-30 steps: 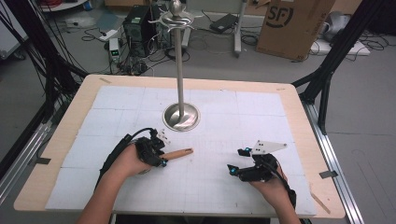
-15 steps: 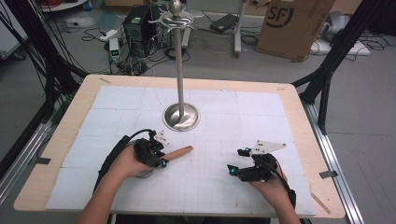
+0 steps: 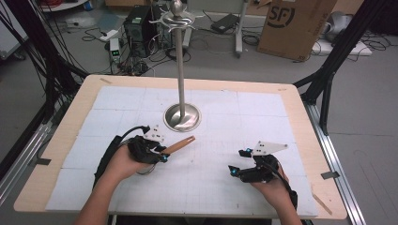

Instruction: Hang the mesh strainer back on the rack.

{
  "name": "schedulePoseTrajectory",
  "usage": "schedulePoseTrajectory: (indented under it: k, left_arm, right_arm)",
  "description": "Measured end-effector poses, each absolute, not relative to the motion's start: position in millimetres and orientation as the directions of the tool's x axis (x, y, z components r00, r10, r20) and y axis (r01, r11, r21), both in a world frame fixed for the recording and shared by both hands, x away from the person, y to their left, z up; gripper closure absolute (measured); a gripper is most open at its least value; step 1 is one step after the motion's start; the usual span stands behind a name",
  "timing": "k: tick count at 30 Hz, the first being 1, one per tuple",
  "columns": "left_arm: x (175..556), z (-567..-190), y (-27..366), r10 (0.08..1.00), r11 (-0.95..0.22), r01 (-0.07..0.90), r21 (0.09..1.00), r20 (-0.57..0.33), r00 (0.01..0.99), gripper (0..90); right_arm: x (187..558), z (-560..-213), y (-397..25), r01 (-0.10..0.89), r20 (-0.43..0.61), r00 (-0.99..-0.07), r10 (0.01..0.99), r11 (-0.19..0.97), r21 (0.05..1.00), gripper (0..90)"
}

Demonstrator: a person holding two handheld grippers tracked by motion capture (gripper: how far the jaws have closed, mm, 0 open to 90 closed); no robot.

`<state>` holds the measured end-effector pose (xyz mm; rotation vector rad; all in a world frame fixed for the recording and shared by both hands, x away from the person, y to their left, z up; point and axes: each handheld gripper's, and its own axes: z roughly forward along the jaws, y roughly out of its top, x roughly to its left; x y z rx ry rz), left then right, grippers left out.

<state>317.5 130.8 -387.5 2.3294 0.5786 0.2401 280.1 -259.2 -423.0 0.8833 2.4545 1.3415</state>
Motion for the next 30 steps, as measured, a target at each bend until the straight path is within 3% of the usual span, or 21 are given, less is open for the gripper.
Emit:
schedulePoseTrajectory:
  k: [14,30]
  left_arm:
    - [313,-345,152,0.465,-0.465,0.271,0.843,-0.028,0.885,68.9]
    - [314,-299,176,0.445,-0.31,0.188,0.932,-0.033,0.895,68.8]
  right_arm:
    - [279,-422,-260,0.404,0.101,-0.798,0.594,0.403,0.821,24.0]
    - [279,-422,-260,0.399,0.1,-0.8,0.591,0.402,0.824,24.0]
